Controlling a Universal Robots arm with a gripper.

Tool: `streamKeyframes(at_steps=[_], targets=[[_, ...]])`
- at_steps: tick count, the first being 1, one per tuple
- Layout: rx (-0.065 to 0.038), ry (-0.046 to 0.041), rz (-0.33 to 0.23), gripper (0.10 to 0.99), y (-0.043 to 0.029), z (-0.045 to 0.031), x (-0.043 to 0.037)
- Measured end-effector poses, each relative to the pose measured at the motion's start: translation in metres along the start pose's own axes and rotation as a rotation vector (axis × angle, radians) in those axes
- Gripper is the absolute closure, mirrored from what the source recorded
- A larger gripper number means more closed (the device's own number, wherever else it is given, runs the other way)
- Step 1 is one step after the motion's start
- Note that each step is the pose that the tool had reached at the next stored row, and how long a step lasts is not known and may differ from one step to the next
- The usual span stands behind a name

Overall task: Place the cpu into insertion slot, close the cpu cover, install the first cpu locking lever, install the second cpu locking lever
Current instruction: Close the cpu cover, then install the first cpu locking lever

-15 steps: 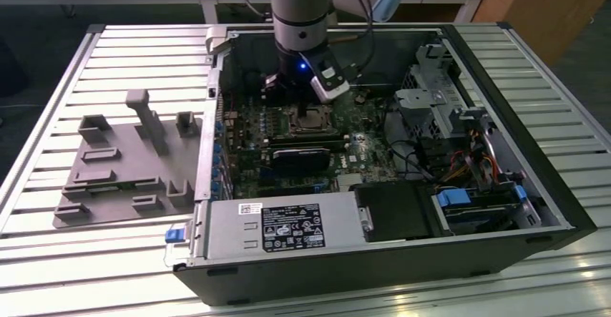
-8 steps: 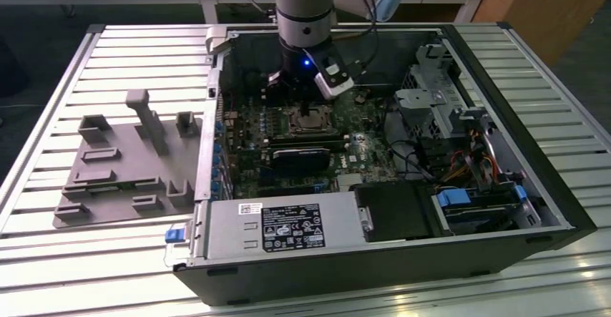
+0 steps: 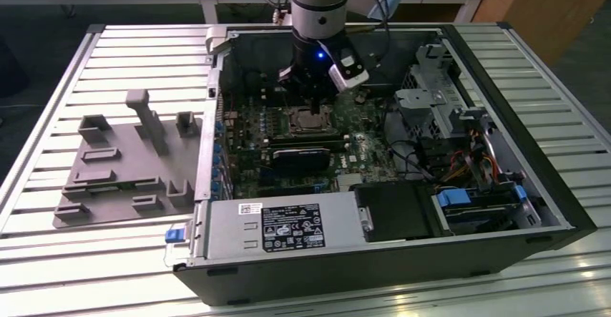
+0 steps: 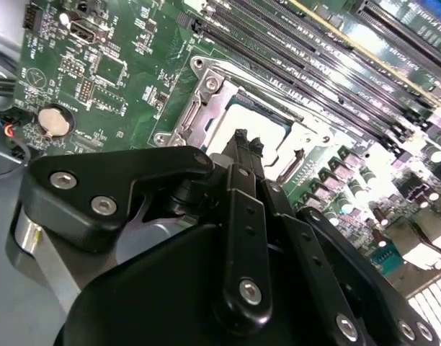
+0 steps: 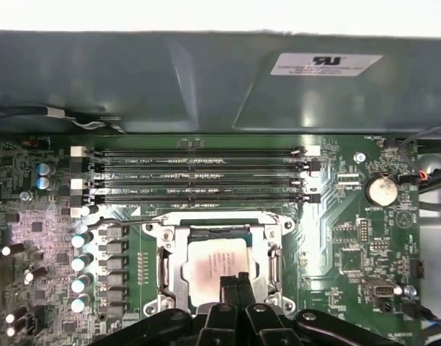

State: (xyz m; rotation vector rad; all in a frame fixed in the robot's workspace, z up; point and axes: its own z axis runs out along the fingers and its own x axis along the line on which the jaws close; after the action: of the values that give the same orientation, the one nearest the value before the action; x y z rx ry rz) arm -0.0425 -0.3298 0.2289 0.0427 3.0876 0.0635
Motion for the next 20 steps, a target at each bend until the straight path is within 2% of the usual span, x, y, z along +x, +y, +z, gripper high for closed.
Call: streamKeyframes(at_steps=[3,6,7,20], targets=[[0.005,-0.0003,0.0,0.984,0.0003,-0.0032,-0.0002],[0.021,-0.0009,0.003,0.984,0.0003,-0.0033,-0.0002],[0.023,-0.0011,0.008,0.984,0.0003,-0.0032,-0.0002],[0.024,-0.0013,0.016,0.984,0.0004,-0.0033,-0.0001]])
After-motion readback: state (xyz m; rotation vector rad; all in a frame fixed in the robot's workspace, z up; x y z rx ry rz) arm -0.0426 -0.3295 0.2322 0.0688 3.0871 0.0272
